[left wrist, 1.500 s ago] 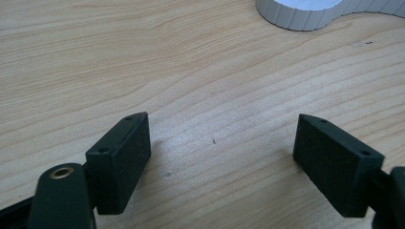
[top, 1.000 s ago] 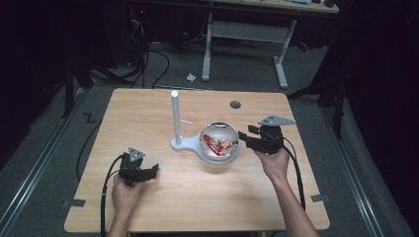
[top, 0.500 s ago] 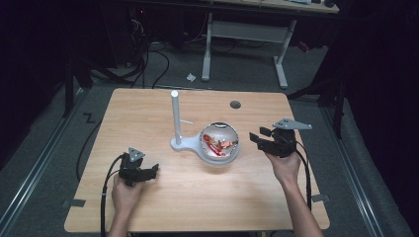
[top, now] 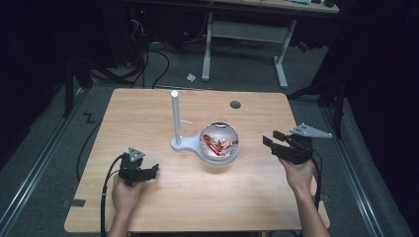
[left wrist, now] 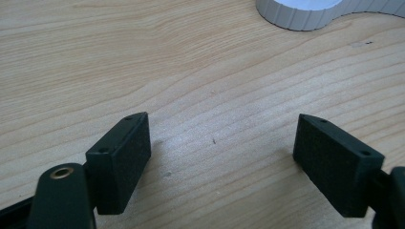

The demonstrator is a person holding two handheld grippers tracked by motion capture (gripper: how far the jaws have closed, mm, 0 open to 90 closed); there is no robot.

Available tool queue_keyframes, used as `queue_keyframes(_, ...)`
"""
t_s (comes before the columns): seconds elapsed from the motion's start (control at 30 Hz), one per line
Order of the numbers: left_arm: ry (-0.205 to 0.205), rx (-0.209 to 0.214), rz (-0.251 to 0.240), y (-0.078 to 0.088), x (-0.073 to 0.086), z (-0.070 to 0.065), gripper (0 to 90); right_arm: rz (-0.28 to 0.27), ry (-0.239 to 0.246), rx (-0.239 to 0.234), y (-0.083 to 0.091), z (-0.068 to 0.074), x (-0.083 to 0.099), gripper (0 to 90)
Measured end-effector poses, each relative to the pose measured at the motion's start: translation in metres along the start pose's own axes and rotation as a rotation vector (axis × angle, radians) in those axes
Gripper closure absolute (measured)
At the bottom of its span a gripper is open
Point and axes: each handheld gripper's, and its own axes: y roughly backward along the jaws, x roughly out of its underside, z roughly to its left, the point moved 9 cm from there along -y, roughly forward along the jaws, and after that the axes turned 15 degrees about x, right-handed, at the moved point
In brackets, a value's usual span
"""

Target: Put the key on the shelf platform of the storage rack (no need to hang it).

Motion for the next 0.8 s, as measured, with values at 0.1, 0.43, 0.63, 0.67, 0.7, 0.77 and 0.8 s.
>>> queue_keyframes(0.1,0.0,0.0,0.0,0.0,0.0,0.0,20.9,-0.009,-0.015,0.01,0.005,-0.006,0.005,48.8)
queue_keyframes(0.43,0.0,0.0,0.0,0.0,0.0,0.0,20.9,-0.007,-0.038,0.015,0.012,-0.012,0.018,48.9)
queue_keyframes(0.63,0.0,0.0,0.0,0.0,0.0,0.0,20.9,-0.006,-0.048,0.005,0.014,-0.011,0.025,48.9)
queue_keyframes(0.67,0.0,0.0,0.0,0.0,0.0,0.0,20.9,-0.004,-0.049,0.005,0.014,-0.011,0.027,48.9)
queue_keyframes(0.7,0.0,0.0,0.0,0.0,0.0,0.0,20.9,-0.003,-0.049,0.005,0.014,-0.011,0.028,48.8)
queue_keyframes(0.77,0.0,0.0,0.0,0.0,0.0,0.0,20.9,0.001,-0.052,0.003,0.012,-0.011,0.031,48.7)
queue_keyframes(0.8,0.0,0.0,0.0,0.0,0.0,0.0,20.9,0.0,-0.057,0.001,0.012,-0.011,0.032,48.7)
